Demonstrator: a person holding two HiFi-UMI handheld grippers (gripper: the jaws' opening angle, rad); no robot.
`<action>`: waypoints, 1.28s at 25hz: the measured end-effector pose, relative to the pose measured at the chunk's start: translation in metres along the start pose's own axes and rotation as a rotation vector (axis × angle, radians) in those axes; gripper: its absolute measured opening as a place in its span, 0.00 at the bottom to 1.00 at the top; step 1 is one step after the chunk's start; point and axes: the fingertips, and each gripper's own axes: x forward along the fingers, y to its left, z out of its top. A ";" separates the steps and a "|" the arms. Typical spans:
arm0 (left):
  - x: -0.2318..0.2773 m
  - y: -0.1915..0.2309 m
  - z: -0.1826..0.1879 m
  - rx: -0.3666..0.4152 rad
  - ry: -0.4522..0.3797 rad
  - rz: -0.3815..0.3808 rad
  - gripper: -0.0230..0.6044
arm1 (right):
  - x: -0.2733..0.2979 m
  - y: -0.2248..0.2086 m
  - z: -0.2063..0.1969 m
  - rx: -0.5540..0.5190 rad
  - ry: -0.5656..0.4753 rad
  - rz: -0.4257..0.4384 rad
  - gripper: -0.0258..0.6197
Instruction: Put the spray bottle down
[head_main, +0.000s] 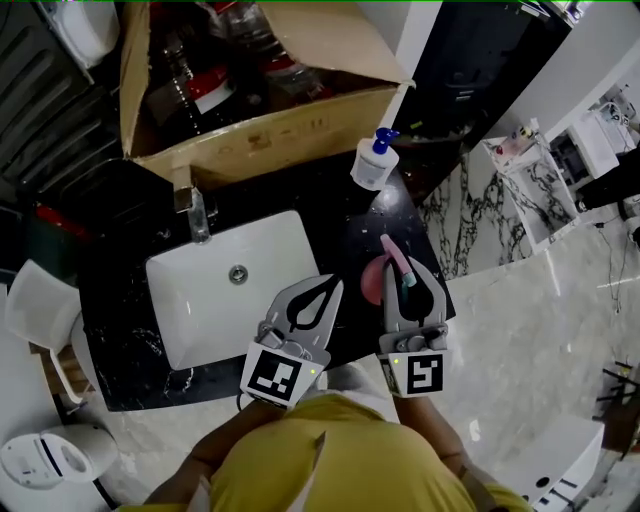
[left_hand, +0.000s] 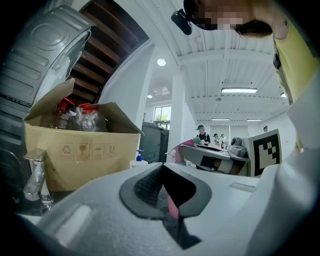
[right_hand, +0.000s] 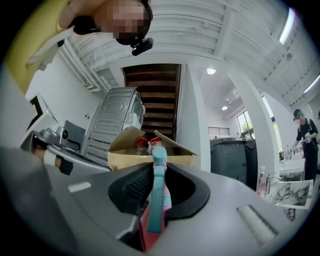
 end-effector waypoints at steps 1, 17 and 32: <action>0.003 0.003 0.001 -0.002 -0.003 0.010 0.04 | 0.006 -0.001 -0.003 0.002 -0.001 0.012 0.14; 0.046 0.045 -0.014 0.004 -0.014 0.185 0.04 | 0.104 -0.016 -0.053 -0.023 -0.083 0.233 0.14; 0.053 0.087 -0.031 -0.003 0.019 0.294 0.04 | 0.173 -0.006 -0.098 0.008 -0.115 0.300 0.14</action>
